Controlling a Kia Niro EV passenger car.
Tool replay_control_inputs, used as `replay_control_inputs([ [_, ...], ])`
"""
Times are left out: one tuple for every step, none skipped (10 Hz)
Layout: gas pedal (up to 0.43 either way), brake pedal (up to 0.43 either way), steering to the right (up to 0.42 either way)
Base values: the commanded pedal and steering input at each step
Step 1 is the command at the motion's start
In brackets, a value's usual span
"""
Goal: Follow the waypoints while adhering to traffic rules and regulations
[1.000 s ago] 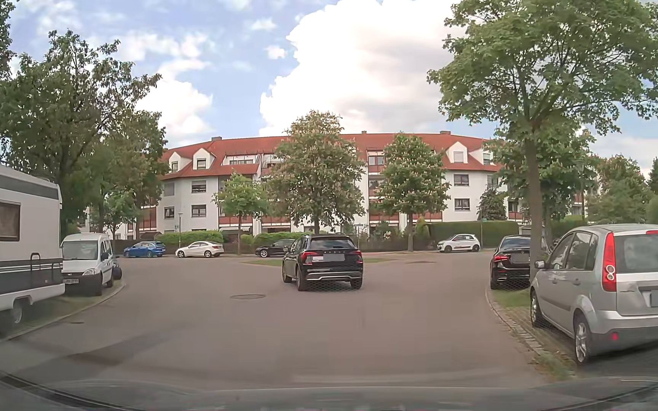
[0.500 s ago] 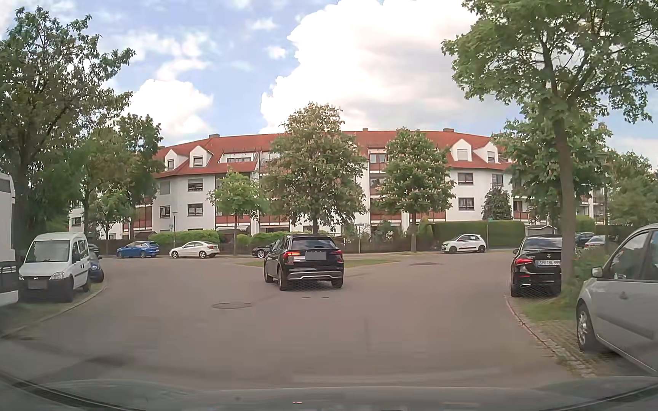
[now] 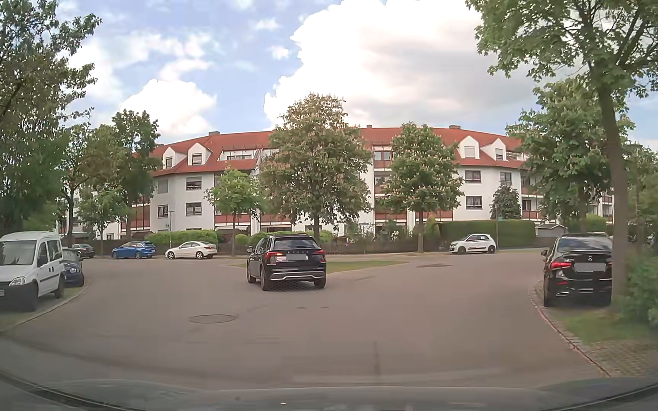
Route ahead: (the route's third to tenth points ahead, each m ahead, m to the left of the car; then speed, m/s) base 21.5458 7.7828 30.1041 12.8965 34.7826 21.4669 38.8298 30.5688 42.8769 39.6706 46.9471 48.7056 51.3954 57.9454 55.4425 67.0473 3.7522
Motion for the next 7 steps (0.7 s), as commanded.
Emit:
replay_control_inputs([
  [0.059,0.018,-0.048],
  [0.059,0.024,-0.051],
  [0.059,0.018,-0.053],
  [0.059,0.024,-0.054],
  [0.059,0.024,-0.056],
  [0.047,0.018,-0.059],
  [0.000,0.018,-0.062],
])
